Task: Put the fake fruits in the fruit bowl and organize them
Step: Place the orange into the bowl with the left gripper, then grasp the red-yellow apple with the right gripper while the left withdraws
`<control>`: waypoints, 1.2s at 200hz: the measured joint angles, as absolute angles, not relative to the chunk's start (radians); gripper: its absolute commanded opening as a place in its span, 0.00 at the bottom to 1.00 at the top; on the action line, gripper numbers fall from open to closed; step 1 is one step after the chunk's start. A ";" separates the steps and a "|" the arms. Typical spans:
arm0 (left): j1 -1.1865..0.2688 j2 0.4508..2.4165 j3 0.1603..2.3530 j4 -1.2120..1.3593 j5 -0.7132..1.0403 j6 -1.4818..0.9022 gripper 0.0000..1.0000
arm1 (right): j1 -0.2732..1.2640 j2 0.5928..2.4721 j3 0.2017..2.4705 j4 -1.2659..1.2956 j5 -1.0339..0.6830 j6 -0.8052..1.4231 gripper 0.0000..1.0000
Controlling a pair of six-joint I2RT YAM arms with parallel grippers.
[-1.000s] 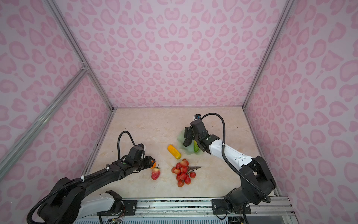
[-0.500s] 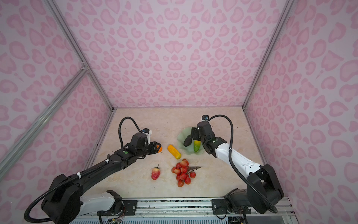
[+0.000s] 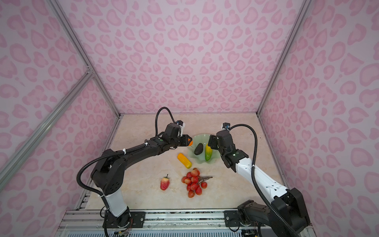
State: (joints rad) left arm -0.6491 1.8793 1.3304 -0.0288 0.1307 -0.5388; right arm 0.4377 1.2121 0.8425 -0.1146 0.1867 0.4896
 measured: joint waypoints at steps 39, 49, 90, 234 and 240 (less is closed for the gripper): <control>-0.652 2.002 1.464 -0.030 0.122 -0.542 0.35 | 0.418 1.179 0.823 -0.120 0.194 0.488 0.82; -0.653 2.020 1.479 -0.030 0.115 -0.542 0.35 | 0.413 1.176 0.823 -0.123 0.195 0.485 0.82; -0.663 2.049 1.495 -0.049 0.097 -0.545 0.52 | 0.401 1.173 0.822 -0.125 0.202 0.478 0.82; -0.611 1.548 1.239 -0.003 -0.135 -0.448 0.67 | 0.569 1.288 0.851 -0.118 0.010 0.381 0.79; -0.593 1.504 1.193 0.001 -0.159 -0.446 0.69 | 0.605 1.303 0.859 -0.120 0.001 0.377 0.79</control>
State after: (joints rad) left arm -0.5934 1.5040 1.1934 0.0010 -0.1589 -0.4458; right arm 0.6052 1.3033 0.8593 -0.1200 0.0013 0.3771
